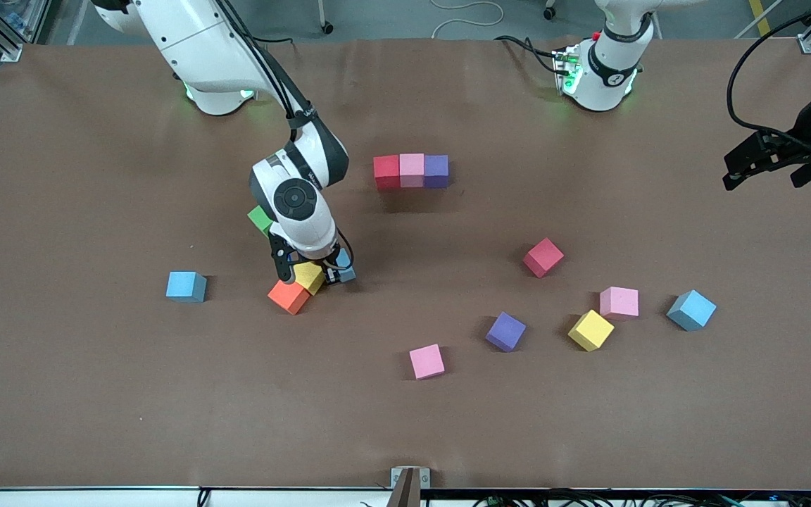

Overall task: Arrange 11 blocks into digit 3
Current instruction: 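Lower the right gripper and grasp the light blue cube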

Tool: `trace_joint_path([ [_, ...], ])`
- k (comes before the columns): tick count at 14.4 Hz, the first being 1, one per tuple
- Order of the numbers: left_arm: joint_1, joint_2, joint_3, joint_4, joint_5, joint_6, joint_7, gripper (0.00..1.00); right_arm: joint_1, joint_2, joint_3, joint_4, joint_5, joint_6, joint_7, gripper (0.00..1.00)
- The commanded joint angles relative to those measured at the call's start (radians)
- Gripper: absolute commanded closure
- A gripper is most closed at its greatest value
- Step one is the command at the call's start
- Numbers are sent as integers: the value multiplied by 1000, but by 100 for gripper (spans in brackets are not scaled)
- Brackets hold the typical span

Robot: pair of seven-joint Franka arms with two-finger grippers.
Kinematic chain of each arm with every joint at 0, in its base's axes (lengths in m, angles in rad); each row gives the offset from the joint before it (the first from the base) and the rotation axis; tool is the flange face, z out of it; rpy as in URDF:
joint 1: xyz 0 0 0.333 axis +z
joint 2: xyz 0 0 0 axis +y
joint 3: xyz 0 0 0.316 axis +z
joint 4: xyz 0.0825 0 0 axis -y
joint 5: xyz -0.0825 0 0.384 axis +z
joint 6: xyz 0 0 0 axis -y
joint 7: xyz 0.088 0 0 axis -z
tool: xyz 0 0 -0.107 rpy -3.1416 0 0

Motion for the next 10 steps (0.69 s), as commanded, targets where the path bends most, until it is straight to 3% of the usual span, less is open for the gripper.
trace_joint_path([
  [1,1,13,1,12,12,5,19,0,-6,4,10,18,-18,-10,-77,100],
  [10,18,19,1,9,15,10,36,0,53,-50,21,16,-17,-13,-379,100],
])
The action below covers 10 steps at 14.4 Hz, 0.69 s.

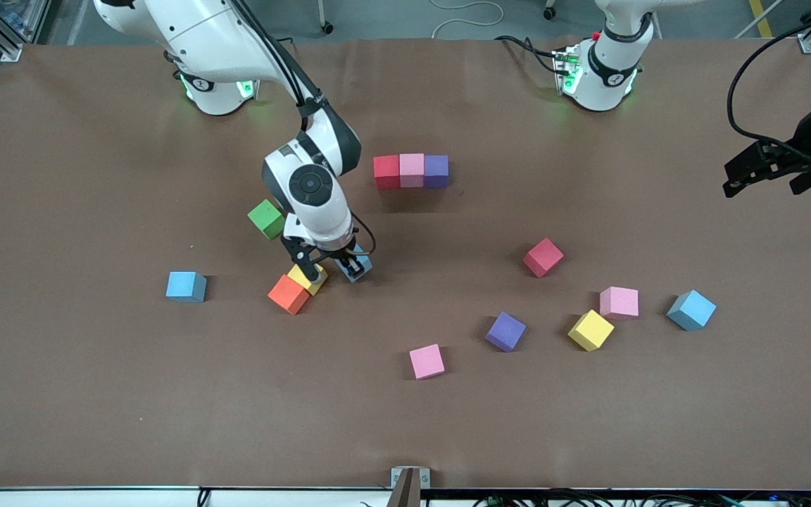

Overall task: Arrange 11 blocks into digit 3
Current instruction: 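Lower the right gripper and grasp the light blue cube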

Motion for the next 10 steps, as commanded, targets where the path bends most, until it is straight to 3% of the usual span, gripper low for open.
trace_joint_path([
  [1,3,0,0,9,15,2,27,0,9,-30,1,-17,-15,-11,-117,100],
  [5,3,4,0,9,14,2,27,0,16,-52,1,-22,-12,-129,-543,100],
  [10,3,4,0,9,11,3,26,0,69,-78,2,-49,-13,-123,-618,100],
])
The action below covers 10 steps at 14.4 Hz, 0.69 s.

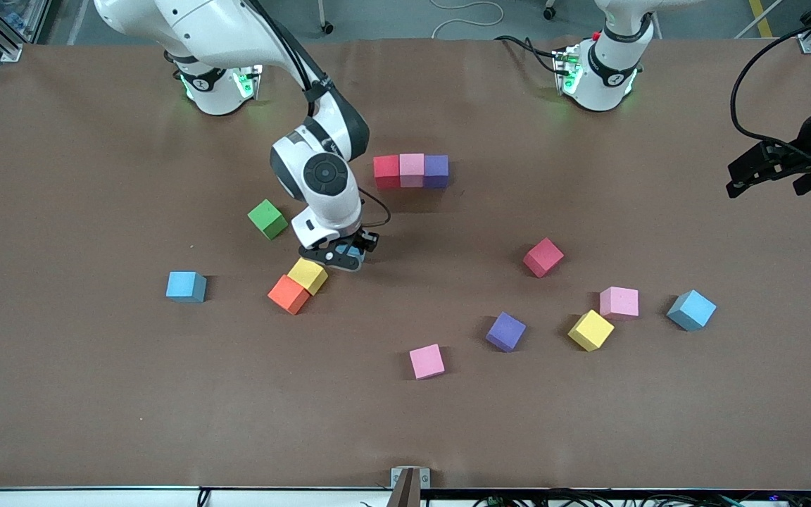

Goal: Arrange 11 blocks into digit 3

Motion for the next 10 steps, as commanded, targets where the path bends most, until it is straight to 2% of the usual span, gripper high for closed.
trace_joint_path([
  [1,1,3,0,9,11,3,15,0,35,-65,0,-75,-11,16,-62,100],
  [6,1,1,0,9,14,5,15,0,97,-91,7,-190,-11,168,-85,100],
  [10,1,3,0,9,15,5,15,0,144,-88,7,-223,-11,207,-85,100],
])
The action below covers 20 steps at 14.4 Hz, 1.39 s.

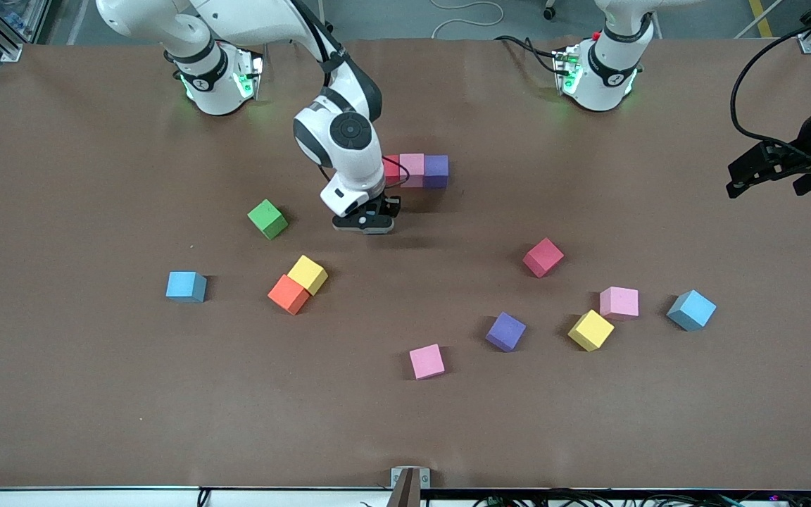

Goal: Arrange 11 blocks into digit 3

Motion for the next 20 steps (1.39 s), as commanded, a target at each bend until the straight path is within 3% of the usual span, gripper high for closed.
trace_joint_path([
  [1,1,3,1,9,17,4,15,0,28,-35,-3,-46,-10,20,-7,100],
  [20,9,1,1,6,17,11,3,0,113,-39,-3,-97,0,55,65,100],
])
